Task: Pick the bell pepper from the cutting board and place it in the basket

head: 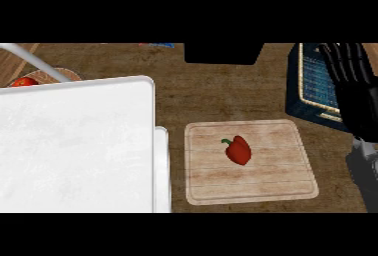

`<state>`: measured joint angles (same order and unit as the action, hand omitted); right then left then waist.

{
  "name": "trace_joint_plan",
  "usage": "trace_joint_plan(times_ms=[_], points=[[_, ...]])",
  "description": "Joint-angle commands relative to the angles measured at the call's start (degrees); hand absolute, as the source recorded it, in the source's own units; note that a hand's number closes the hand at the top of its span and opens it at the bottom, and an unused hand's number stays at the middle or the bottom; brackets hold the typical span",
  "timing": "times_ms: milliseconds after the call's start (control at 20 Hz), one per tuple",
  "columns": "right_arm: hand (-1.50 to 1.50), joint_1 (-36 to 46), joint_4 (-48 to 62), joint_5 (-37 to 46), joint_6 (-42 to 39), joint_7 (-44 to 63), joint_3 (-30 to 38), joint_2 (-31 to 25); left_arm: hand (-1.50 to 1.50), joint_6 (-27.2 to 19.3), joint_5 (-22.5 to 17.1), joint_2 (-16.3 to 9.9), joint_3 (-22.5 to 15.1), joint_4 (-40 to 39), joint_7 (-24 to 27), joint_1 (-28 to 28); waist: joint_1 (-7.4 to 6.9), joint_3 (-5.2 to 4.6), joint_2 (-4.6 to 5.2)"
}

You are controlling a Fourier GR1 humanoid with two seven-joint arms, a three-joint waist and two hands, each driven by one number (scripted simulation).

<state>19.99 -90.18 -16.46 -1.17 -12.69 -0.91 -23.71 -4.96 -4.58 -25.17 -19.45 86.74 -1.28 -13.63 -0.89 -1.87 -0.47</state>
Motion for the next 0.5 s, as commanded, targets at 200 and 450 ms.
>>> trace_joint_plan(times_ms=[200, 450], points=[[1.5, 4.4, 14.2, 6.4, -6.4, 2.4, -3.4, -5.8, 0.0, -8.5, -2.6, 1.3, 11.6, 1.3, -6.4, -0.1, -2.43, 1.76, 1.61], [-1.5, 4.5, 11.3, 11.8, -1.1, -6.4, -11.2, 5.9, 0.0, -7.3, -5.1, 2.7, 16.6, -3.6, -7.5, -1.9, -1.59, 1.82, 1.13]])
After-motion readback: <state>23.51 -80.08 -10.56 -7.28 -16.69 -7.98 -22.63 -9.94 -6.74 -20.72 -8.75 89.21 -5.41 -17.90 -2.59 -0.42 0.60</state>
